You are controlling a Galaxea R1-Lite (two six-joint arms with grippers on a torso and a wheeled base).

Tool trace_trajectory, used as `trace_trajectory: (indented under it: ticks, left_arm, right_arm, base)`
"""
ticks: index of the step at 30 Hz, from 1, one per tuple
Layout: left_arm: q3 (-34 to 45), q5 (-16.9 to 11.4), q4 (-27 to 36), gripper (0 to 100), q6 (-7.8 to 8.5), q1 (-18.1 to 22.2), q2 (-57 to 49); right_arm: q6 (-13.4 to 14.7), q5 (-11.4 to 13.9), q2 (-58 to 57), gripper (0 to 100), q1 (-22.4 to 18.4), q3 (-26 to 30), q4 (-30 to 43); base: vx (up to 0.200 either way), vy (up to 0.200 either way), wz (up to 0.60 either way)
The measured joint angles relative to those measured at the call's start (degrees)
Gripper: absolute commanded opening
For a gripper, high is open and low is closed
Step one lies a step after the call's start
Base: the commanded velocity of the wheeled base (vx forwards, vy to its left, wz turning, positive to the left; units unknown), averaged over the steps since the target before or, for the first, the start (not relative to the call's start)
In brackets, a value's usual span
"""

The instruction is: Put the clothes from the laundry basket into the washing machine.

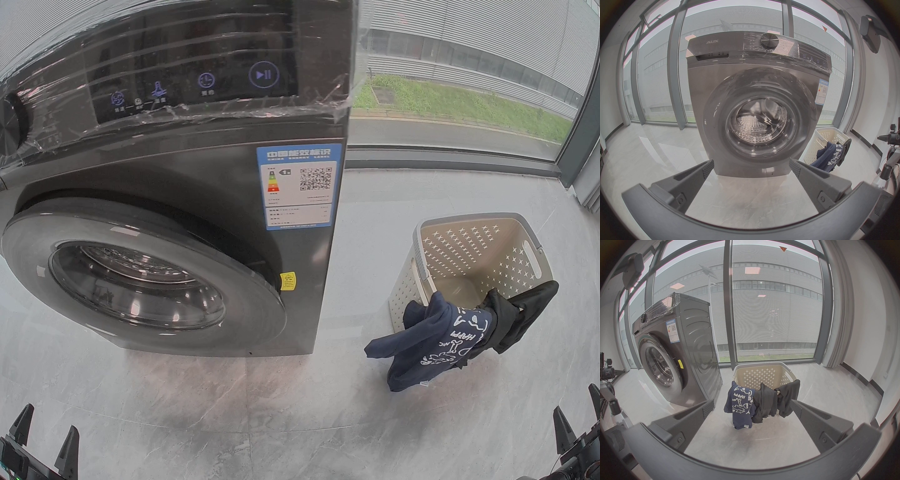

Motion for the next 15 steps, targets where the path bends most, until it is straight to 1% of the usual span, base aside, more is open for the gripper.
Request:
trace_trajectory:
  ticks: [15]
  left_arm:
    - [0.0, 0.0, 0.0, 100, 0.0, 0.0, 0.0]
  right_arm:
    - [0.0, 0.0, 0.0, 100, 0.0, 0.0, 0.0]
  base:
    - [0.0, 0.2, 0.0]
